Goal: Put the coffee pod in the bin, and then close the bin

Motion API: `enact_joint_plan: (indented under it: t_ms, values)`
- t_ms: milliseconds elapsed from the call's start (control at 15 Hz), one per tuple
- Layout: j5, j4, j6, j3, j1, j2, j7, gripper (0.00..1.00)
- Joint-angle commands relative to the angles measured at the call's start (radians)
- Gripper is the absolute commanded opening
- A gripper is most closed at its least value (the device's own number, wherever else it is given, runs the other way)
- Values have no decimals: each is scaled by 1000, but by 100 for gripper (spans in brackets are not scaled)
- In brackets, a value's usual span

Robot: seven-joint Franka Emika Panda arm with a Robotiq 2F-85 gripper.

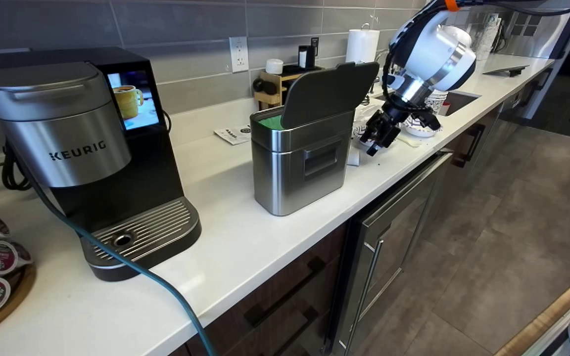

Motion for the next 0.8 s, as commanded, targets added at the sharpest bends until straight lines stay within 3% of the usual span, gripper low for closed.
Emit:
enact_joint_plan:
  t_ms: [0,733]
  values:
    - [35,57,10,27,-19,62,-27,100]
    - [14,138,3,57,-16,161,82,100]
